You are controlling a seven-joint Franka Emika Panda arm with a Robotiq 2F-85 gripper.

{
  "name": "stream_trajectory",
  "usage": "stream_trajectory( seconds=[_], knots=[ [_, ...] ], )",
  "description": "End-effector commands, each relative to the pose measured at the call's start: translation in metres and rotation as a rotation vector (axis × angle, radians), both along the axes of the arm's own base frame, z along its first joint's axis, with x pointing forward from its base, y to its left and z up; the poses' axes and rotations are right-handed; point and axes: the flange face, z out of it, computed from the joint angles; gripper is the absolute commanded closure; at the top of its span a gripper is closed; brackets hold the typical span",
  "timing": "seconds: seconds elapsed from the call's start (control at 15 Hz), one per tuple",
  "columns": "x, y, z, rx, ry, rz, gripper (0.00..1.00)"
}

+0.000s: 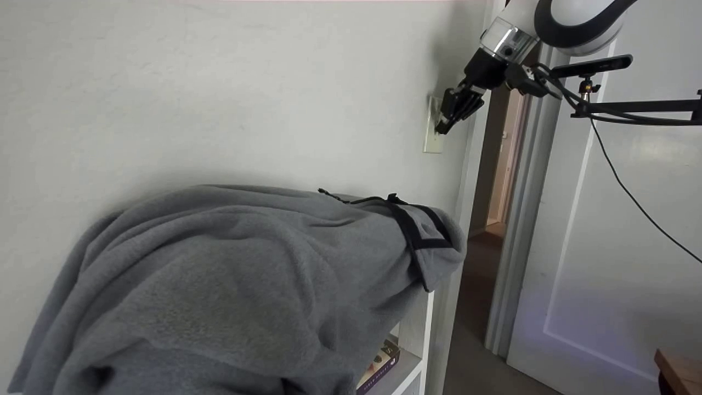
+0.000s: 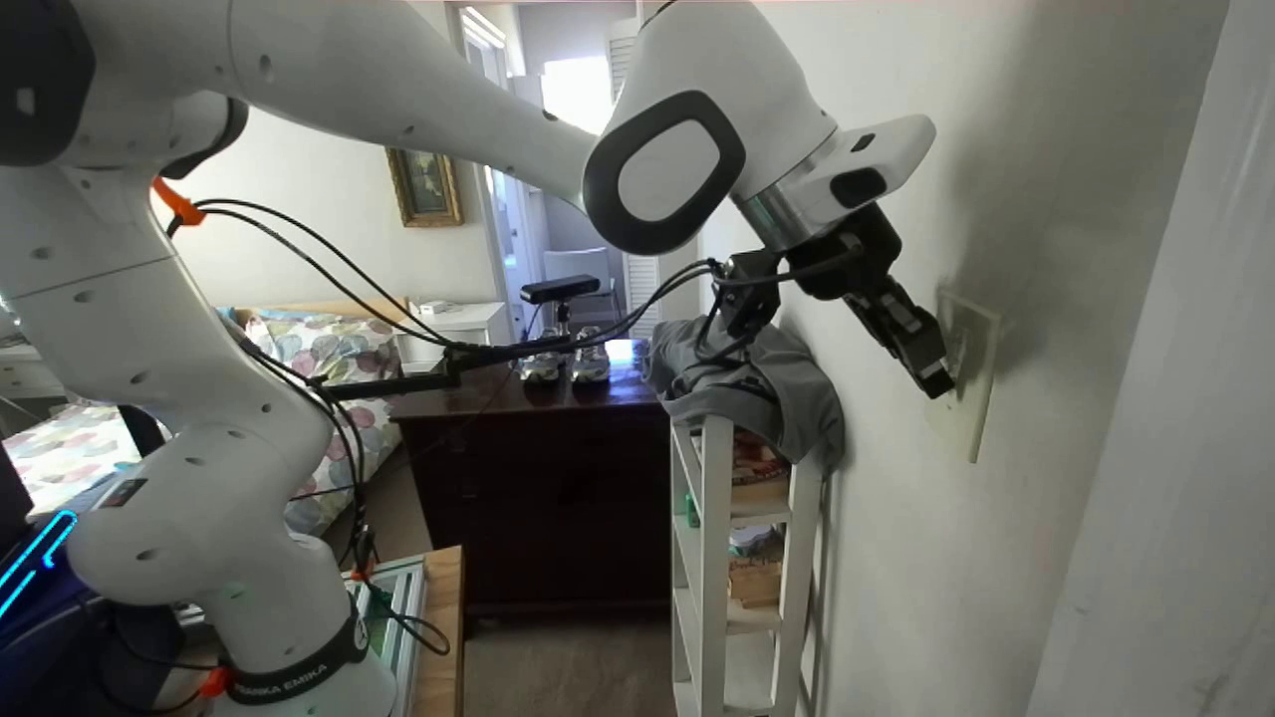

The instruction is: Turn on the light switch.

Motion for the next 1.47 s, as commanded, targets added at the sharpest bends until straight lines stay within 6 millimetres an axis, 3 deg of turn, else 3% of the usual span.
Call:
stream_trajectory(
  seconds=[0.0, 0.33, 1.07, 1.13, 1.27, 1.4],
  knots=[
    [0.004, 0.002, 0.004, -0.008, -0.003, -0.019, 0.95],
    [-0.001, 0.004, 0.016, -0.013, -0.009, -0.022, 0.93],
    [-0.014, 0.011, 0.064, -0.063, -0.037, -0.002, 0.94],
    [-0.015, 0.012, 0.063, -0.059, -0.033, -0.003, 0.66],
    [-0.021, 0.019, 0.075, -0.053, -0.034, 0.010, 0.59],
    [-0.035, 0.034, 0.098, -0.050, -0.030, 0.027, 0.45]
  ],
)
